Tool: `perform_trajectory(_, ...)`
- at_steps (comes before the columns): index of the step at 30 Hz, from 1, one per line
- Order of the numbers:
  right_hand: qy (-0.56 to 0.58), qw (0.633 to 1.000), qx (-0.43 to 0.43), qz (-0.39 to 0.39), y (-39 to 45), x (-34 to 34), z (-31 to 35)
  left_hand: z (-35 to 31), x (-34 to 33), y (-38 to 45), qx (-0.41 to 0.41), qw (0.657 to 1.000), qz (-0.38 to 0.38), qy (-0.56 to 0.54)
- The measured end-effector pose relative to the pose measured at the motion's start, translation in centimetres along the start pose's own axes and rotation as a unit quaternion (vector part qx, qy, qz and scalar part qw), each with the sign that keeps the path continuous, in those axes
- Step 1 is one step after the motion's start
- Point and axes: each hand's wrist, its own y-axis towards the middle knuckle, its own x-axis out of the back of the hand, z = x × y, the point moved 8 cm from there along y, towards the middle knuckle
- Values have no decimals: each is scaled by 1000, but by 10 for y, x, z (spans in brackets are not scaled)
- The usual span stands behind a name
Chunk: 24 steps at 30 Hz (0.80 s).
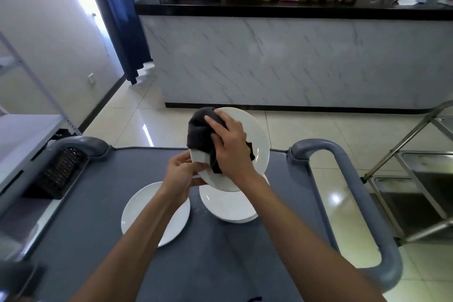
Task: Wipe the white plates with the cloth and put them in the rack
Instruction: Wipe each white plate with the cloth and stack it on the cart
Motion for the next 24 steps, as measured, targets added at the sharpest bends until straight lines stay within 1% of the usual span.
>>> perform_trajectory(6,-22,1000,3,20,-9,-6,2,5,3,-2,11,1000,1,2)
perform_trajectory(9,-33,999,1,10,4,-1,-3,7,4,-2,14,1000,6,3)
perform_trajectory(12,-36,999,-14,-15,18,9,-14,10,9,-3,17,1000,-4,-13)
perform_trajectory(19,-54,995,-69,-51,26,28,-47,5,19,-4,4,998,-35,-44)
perform_trajectory(24,-36,989,-134,-42,13,31,-70,-1,27,-1,-10,994,-68,-81)
